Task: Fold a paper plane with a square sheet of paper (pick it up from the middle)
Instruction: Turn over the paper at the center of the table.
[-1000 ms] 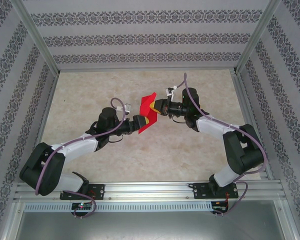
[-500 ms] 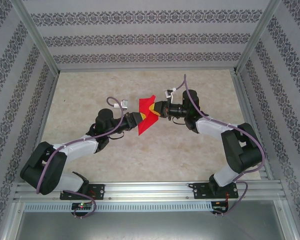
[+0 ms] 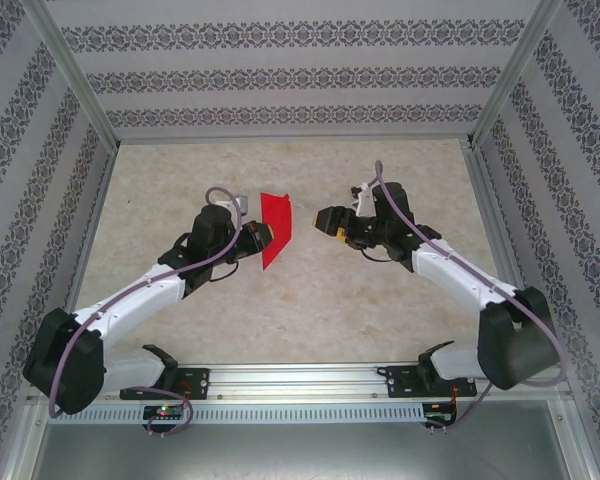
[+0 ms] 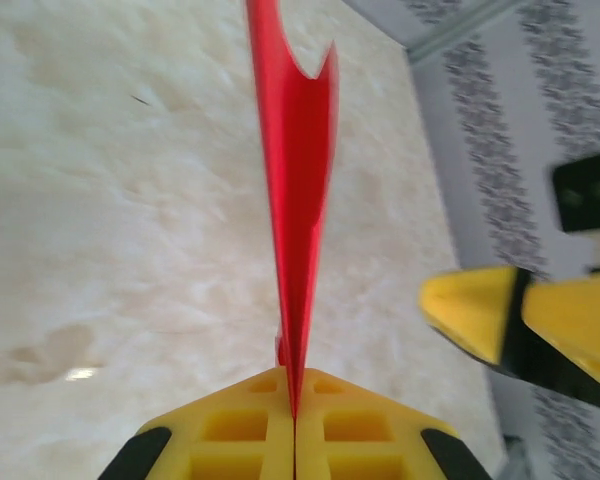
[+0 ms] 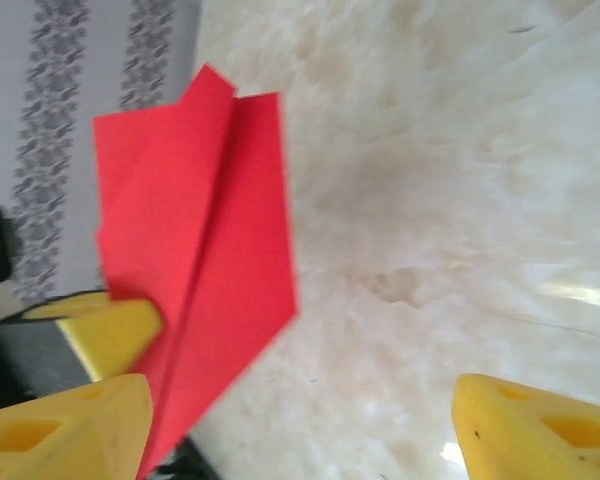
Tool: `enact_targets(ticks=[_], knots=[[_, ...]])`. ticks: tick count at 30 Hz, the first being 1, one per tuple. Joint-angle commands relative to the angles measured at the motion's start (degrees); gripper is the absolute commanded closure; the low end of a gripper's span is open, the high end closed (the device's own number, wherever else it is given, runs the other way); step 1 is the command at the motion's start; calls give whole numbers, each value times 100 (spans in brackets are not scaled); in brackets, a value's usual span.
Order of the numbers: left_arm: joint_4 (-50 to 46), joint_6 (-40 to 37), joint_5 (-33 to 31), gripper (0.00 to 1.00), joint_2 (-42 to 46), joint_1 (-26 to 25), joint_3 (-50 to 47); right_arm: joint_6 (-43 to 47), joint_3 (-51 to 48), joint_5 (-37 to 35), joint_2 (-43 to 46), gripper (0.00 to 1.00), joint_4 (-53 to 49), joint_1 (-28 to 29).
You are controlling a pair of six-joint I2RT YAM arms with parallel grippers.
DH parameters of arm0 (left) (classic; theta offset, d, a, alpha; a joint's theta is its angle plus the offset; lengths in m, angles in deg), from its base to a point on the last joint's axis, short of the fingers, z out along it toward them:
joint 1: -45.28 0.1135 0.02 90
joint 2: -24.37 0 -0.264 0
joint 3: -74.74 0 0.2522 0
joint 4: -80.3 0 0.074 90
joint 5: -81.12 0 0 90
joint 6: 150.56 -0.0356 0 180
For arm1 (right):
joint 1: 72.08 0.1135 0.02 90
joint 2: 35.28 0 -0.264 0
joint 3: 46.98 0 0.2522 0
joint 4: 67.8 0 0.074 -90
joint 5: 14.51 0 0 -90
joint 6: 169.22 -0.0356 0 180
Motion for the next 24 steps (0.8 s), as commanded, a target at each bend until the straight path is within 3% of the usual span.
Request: enact_targets(ticks=[1, 7, 13, 17, 19, 24], knots=[[-2462, -985, -1669, 93, -50, -297, 892, 611, 72, -1274, 391, 16, -1065, -25], [-4556, -1177, -4068, 92, -1104, -932, 2282, 573, -65, -2229, 751, 11, -1448, 37], [-5684, -780, -5161, 90, -2819, -1348, 3314, 454, -119, -2845, 809, 12, -1652, 3], [-6001, -501, -5247, 89, -3769, -1545, 3855, 264, -250, -3032, 817, 12, -1657, -14], [-5777, -511, -4924, 84, -4029, -1635, 3932, 230, -251, -3065, 801, 12, -1705, -22], [-4685, -565, -3766, 47, -3779, -1612, 3629, 232, -219, -2785, 842, 13, -1736, -117]])
